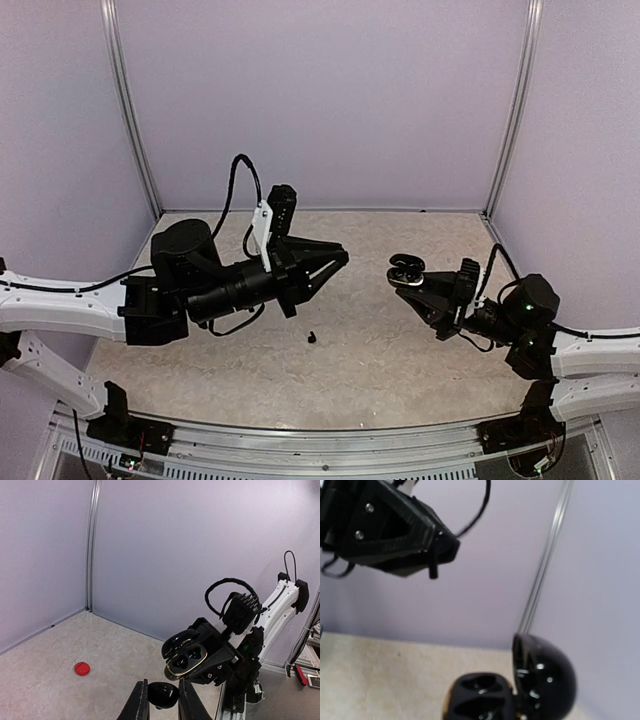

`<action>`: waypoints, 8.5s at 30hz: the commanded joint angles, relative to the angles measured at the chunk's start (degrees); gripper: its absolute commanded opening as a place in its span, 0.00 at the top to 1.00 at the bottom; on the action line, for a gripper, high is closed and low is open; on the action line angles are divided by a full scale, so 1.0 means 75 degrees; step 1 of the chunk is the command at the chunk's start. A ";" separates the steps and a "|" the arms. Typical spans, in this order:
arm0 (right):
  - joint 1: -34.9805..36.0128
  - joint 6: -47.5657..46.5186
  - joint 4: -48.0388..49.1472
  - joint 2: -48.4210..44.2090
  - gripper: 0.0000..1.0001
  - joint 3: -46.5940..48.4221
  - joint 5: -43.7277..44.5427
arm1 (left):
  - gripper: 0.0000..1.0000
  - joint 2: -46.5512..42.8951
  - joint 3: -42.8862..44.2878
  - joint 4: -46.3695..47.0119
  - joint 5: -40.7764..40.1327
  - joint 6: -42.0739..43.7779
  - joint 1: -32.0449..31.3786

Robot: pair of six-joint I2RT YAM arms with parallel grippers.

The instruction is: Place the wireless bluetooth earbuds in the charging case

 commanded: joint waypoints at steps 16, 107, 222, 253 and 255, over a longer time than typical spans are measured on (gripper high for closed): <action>0.1231 -0.0653 0.1671 0.0698 1.00 0.0078 0.1484 | 0.82 0.1905 0.0694 0.3106 0.0424 -0.0018 -0.0633; 0.1668 -0.1016 0.1554 -0.0156 1.00 0.0260 0.1717 | 0.81 0.3311 0.1469 0.1499 -0.0716 -0.1040 -0.0538; 0.1156 0.0719 -0.2011 -0.2173 1.00 -0.0103 0.1865 | 0.02 0.0305 0.0177 -0.4463 -0.0994 -0.1296 0.0944; 0.0655 0.1146 -0.2483 -0.2328 1.00 -0.0300 0.1754 | 0.47 0.4581 -0.0180 -0.2273 -0.2679 -0.4231 0.0563; 0.0620 0.1142 -0.2476 -0.2334 1.00 -0.0311 0.1732 | 0.49 0.4743 -0.0156 -0.2277 -0.2771 -0.4332 0.0558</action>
